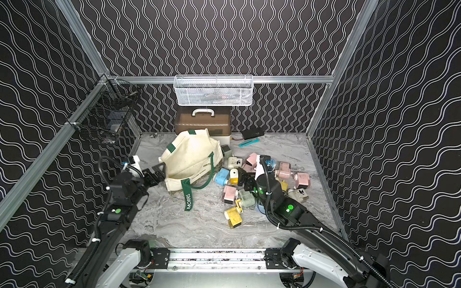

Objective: Take out the pencil sharpeners from the tote bags
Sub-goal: Reset both arms

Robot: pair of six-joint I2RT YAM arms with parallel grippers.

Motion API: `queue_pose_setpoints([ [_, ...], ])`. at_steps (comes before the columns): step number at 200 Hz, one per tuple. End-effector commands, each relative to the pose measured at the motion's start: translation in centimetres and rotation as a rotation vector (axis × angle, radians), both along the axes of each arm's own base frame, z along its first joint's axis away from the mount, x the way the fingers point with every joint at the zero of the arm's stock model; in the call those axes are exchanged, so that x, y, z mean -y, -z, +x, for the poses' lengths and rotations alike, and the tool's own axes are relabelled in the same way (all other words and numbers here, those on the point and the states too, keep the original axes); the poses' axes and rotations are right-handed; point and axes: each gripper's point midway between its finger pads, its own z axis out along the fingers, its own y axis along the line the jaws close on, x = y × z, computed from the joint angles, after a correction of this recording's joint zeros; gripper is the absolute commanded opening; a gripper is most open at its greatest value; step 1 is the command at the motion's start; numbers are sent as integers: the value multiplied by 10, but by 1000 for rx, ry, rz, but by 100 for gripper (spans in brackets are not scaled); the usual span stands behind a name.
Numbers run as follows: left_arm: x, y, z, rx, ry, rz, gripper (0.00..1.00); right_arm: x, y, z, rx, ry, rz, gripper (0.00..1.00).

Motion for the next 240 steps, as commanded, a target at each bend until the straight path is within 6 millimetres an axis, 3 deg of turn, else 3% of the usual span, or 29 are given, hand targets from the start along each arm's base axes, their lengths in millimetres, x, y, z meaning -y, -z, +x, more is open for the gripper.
queue_pose_setpoints([
  [1, -5, -4, 9, 126, -108, 142, 99, 49, 3, 10, 95, 252, -195, 99],
  [25, 9, 19, 14, 113, -101, 305, 99, 80, 34, 26, 97, 380, -284, 99],
  [64, -1, 39, 15, 125, -158, 408, 99, 138, 94, 48, -19, 508, -212, 99],
  [82, 1, 39, 14, 149, -145, 402, 99, 147, 109, 53, -49, 517, -185, 99],
  [115, 3, 36, 21, 143, -137, 447, 99, 148, 115, 57, -75, 482, -162, 99],
  [127, -1, 47, 23, 122, -154, 477, 99, 157, 120, 56, -68, 492, -155, 99],
  [149, 2, 66, 22, 161, -121, 555, 99, 171, 152, 56, -82, 490, -130, 99],
  [164, 6, 78, 26, 156, -80, 620, 99, 179, 146, 62, 41, 527, -93, 99],
  [180, -5, 95, 34, 93, -119, 603, 99, 177, 145, 67, 82, 494, -73, 99],
  [209, -17, 98, 38, 83, -137, 578, 99, 190, 149, 72, 21, 560, -159, 99],
  [218, -20, 100, 41, 75, -135, 580, 99, 191, 146, 74, 59, 562, -168, 99],
  [235, -24, 110, 47, 77, -155, 591, 98, 187, 159, 82, 88, 537, -204, 99],
  [240, -24, 115, 49, 76, -158, 591, 99, 186, 153, 85, 148, 533, -218, 99],
])
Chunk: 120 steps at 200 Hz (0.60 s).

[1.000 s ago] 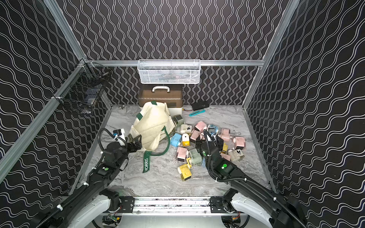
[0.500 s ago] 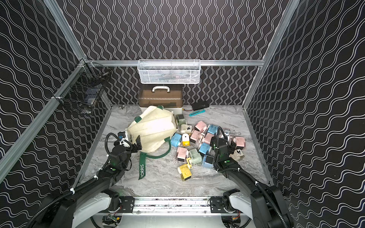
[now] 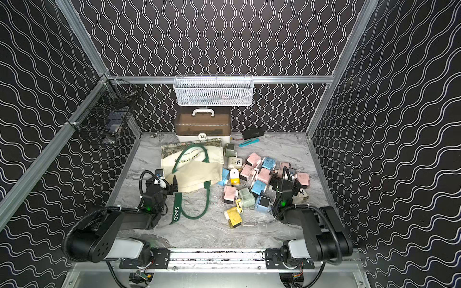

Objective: Take out the pencil sharpeners from the tote bags
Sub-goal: Reset both arms

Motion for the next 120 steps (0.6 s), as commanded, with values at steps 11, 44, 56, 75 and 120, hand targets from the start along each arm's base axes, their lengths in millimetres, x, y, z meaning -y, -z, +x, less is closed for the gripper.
queue_pose_setpoints([
  [11, 3, 7, 15, 69, 19, 17, 98, -2, -21, 15, 166, -14, -96, 99],
  [44, 1, 18, 32, -21, 54, -29, 98, 1, 8, 33, 37, -70, -11, 92],
  [56, 1, 22, 34, -47, 59, -38, 98, 0, 8, 35, 34, -73, -14, 92],
  [75, 1, 24, 40, -74, 57, -27, 99, 8, 18, 41, -42, -67, 54, 98],
  [120, -1, 25, 42, -89, 41, -30, 99, 9, 15, 40, -20, -62, 42, 100],
])
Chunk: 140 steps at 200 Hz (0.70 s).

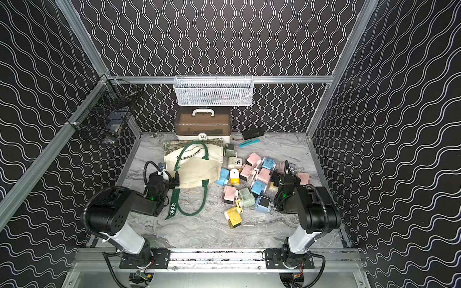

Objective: Take out the pencil sharpeners from the tote bags
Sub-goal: Reset both arms

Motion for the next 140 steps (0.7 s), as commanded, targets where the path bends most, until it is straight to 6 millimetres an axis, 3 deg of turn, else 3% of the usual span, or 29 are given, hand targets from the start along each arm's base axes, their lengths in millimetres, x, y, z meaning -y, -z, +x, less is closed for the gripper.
queue_pose_setpoints([
  [1, 1, -2, 1, 4, 3, -11, 99, -2, -3, 3, 27, -10, 13, 100],
  [116, 1, -3, 2, 8, 4, -9, 99, -2, -5, 4, 34, -10, 9, 100],
  [140, 1, -3, 2, 9, 5, -6, 99, 0, 3, 9, -9, -58, 92, 100],
])
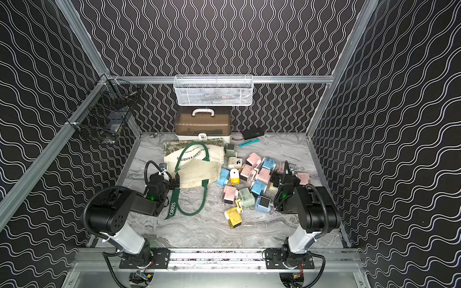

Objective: Take out the pencil sharpeners from the tote bags
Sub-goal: Reset both arms

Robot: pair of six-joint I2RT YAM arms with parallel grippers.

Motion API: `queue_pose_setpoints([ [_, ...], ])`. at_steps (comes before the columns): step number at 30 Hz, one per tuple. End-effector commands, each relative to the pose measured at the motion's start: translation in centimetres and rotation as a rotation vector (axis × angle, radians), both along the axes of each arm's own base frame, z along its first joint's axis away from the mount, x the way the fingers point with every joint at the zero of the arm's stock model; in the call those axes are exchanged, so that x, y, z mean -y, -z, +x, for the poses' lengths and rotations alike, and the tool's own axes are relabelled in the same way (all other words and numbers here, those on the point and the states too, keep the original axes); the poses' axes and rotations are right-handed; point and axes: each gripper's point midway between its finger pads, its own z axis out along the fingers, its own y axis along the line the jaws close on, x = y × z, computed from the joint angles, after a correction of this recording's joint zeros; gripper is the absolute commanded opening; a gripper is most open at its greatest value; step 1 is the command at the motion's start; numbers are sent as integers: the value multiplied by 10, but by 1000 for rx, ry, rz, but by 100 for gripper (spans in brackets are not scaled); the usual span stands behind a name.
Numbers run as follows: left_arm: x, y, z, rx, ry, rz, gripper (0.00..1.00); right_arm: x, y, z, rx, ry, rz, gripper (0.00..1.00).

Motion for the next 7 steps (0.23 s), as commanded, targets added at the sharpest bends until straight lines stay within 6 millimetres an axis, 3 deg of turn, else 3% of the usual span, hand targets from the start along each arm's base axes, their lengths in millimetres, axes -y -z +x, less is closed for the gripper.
queue_pose_setpoints([
  [1, 1, -8, 4, 34, 4, -9, 99, 0, -2, 8, -3, -52, 83, 100],
  [7, 1, -8, 3, 32, 3, -11, 99, -2, -3, 6, 9, -66, 67, 100],
])
